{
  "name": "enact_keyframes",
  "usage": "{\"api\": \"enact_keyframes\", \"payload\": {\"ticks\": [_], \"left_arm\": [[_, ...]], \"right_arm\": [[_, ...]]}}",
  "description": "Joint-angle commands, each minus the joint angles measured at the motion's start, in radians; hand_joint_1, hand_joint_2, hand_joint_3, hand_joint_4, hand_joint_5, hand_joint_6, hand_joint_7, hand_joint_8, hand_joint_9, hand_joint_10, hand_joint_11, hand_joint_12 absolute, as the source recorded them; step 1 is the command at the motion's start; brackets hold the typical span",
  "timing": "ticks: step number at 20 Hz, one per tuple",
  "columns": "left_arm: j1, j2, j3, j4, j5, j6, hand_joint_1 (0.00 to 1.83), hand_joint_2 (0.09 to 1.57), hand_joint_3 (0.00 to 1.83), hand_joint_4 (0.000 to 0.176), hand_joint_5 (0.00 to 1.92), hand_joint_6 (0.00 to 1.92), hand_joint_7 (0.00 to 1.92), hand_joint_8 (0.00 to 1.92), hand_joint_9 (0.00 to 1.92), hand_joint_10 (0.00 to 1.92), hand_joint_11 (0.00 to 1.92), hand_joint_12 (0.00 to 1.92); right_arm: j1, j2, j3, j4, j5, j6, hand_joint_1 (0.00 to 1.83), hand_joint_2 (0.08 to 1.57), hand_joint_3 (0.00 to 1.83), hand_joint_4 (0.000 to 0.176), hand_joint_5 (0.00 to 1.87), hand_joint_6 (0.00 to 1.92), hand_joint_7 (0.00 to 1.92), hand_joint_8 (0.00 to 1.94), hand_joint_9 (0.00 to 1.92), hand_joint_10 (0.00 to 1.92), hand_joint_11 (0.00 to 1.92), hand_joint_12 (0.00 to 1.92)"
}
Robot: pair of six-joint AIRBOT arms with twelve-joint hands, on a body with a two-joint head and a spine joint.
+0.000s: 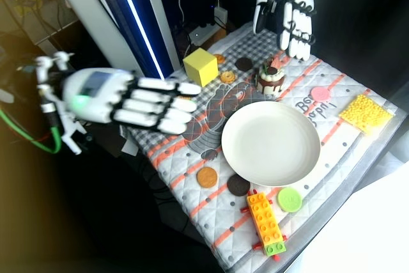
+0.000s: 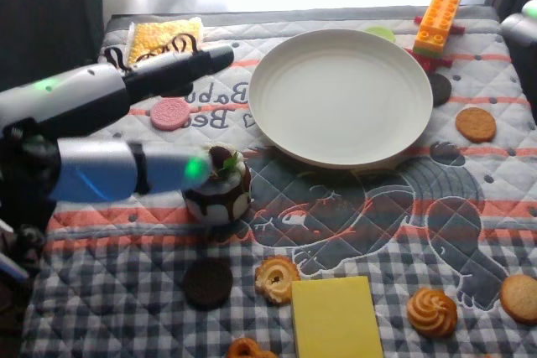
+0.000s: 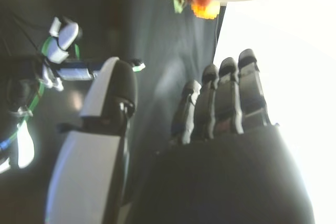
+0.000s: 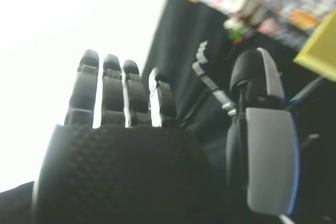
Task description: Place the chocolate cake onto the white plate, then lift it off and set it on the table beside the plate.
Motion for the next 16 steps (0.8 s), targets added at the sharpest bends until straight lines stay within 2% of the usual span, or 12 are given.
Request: {"api": "enact_keyframes", "payload": {"ticks": [1, 2, 3, 4, 6, 9, 10, 11, 12, 13, 14, 16], "left_arm": [[-0.01, -0.002, 0.001, -0.022, -0.133, -0.004, 0.33, 1.32, 0.0, 0.01, 0.0, 0.0, 0.0, 0.0, 0.0, 0.0, 0.0, 0.64], [-0.009, -0.002, 0.001, -0.024, -0.138, -0.004, 0.36, 1.31, 0.0, 0.018, 0.0, 0.0, 0.0, 0.0, 0.0, 0.0, 0.0, 0.61], [-0.009, -0.002, 0.002, -0.028, -0.14, -0.004, 0.39, 1.3, 0.0, 0.018, 0.0, 0.0, 0.0, 0.0, 0.0, 0.0, 0.0, 0.4], [-0.009, -0.001, 0.002, -0.029, -0.139, -0.004, 0.4, 1.3, 0.0, 0.028, 0.0, 0.0, 0.0, 0.0, 0.0, 0.0, 0.0, 0.22], [-0.008, -0.001, 0.002, -0.029, -0.134, -0.004, 0.39, 1.3, 0.0, 0.025, 0.0, 0.0, 0.0, 0.0, 0.0, 0.0, 0.0, 0.22], [-0.015, -0.001, 0.004, -0.022, -0.103, -0.004, 0.4, 1.29, 0.0, 0.024, 0.0, 0.0, 0.0, 0.0, 0.0, 0.0, 0.0, 0.23], [-0.025, -0.004, 0.008, -0.006, -0.074, -0.004, 0.44, 1.27, 0.0, 0.03, 0.0, 0.0, 0.0, 0.0, 0.0, 0.0, 0.0, 0.05], [-0.04, -0.012, 0.014, 0.012, -0.043, -0.004, 0.53, 1.21, 0.0, 0.066, 0.0, 0.0, 0.0, 0.0, 0.0, 0.0, 0.0, 0.01], [-0.058, -0.023, 0.02, 0.036, -0.005, -0.004, 0.57, 1.18, 0.0, 0.084, 0.0, 0.0, 0.0, 0.0, 0.0, 0.0, 0.0, 0.0], [-0.074, -0.034, 0.026, 0.054, 0.031, -0.004, 0.64, 1.13, 0.0, 0.089, 0.0, 0.0, 0.0, 0.0, 0.0, 0.0, 0.0, 0.0], [-0.089, -0.046, 0.031, 0.074, 0.06, -0.004, 0.63, 1.11, 0.0, 0.106, 0.0, 0.0, 0.0, 0.0, 0.0, 0.0, 0.0, 0.0], [-0.117, -0.067, 0.042, 0.109, 0.125, -0.004, 0.69, 1.06, 0.0, 0.086, 0.0, 0.0, 0.0, 0.0, 0.0, 0.0, 0.01, 0.01]], "right_arm": [[0.006, 0.005, -0.002, 0.005, 0.158, 0.007, 0.56, 1.31, 0.02, 0.0, 0.0, 0.0, 0.0, 0.0, 0.0, 0.0, 0.0, 1.12], [0.006, 0.002, -0.002, 0.005, 0.165, 0.007, 0.54, 1.31, 0.01, 0.0, 0.0, 0.0, 0.0, 0.0, 0.0, 0.0, 0.0, 1.14], [0.006, 0.0, -0.002, 0.005, 0.168, 0.007, 0.54, 1.3, 0.0, 0.0, 0.0, 0.0, 0.0, 0.0, 0.0, 0.0, 0.0, 1.11], [0.005, 0.0, -0.003, 0.005, 0.168, 0.007, 0.55, 1.29, 0.0, 0.0, 0.0, 0.0, 0.0, 0.0, 0.05, 0.02, 0.0, 1.21], [0.003, 0.0, -0.004, 0.007, 0.168, 0.007, 0.55, 1.29, 0.0, 0.0, 0.0, 0.0, 0.0, 0.0, 0.08, 0.03, 0.0, 1.32], [0.003, 0.009, -0.003, 0.007, 0.165, 0.007, 0.65, 1.25, 0.0, 0.0, 0.0, 0.0, 0.0, 0.0, 0.04, 0.02, 0.0, 1.28], [0.003, 0.014, -0.003, 0.007, 0.159, 0.007, 0.68, 1.24, 0.0, 0.0, 0.0, 0.0, 0.0, 0.0, 0.05, 0.02, 0.0, 1.27], [0.003, 0.017, -0.003, 0.007, 0.154, 0.007, 0.7, 1.22, 0.0, 0.0, 0.0, 0.0, 0.0, 0.0, 0.03, 0.01, 0.0, 1.21], [0.003, 0.017, -0.002, 0.007, 0.15, 0.007, 0.71, 1.22, 0.0, 0.0, 0.0, 0.0, 0.0, 0.0, 0.03, 0.01, 0.0, 1.2], [0.002, 0.017, -0.001, 0.007, 0.147, 0.007, 0.71, 1.23, 0.0, 0.0, 0.0, 0.0, 0.0, 0.0, 0.03, 0.01, 0.0, 1.19], [0.001, 0.016, -0.001, 0.007, 0.145, 0.007, 0.72, 1.23, 0.0, 0.0, 0.0, 0.0, 0.0, 0.0, 0.02, 0.0, 0.0, 1.19], [-0.001, 0.013, 0.0, 0.007, 0.143, 0.007, 0.69, 1.24, 0.0, 0.0, 0.0, 0.0, 0.0, 0.0, 0.01, 0.0, 0.0, 1.2]]}}
